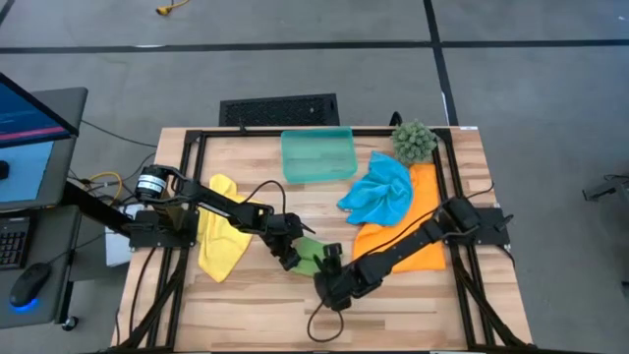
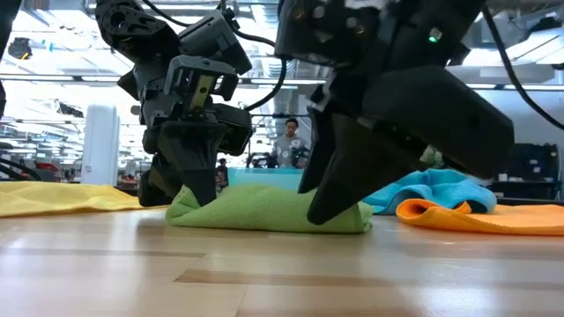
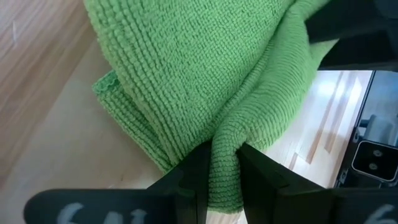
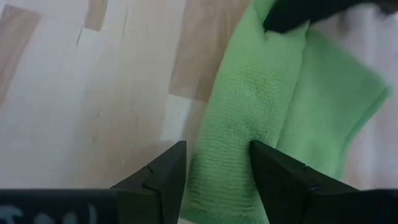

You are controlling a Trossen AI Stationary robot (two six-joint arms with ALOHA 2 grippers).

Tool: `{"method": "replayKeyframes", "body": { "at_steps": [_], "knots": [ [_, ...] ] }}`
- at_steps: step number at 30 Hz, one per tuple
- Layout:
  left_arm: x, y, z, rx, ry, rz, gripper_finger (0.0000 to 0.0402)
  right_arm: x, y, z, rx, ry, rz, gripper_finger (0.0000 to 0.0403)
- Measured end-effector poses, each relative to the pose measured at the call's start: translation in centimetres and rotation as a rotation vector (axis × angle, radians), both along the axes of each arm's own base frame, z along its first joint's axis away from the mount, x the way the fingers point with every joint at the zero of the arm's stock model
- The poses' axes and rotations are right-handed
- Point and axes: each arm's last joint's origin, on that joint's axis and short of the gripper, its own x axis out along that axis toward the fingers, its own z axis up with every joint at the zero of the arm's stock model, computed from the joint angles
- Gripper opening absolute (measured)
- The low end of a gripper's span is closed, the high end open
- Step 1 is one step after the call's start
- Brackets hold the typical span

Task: Roll microfiber towels into tight, uniform cylinder then place into a basket
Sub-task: Roll the green microfiber cloth

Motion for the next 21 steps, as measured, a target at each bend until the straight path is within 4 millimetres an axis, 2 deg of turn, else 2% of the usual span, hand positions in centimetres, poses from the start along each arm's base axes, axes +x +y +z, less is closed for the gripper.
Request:
{"method": "replayKeyframes", "body": {
  "at_steps": [9, 21],
  "knots": [
    [0.0, 0.0, 0.0, 0.024, -0.026, -0.049, 0.0066, 0.5, -0.8, -1.9, 0.081, 0.082, -0.048, 0.0200],
    [0.0, 0.0, 0.0, 0.027, -0.030, -0.051, 0.0067, 0.5, -0.8, -2.0, 0.096, 0.090, -0.051, 0.0200]
  ]
}}
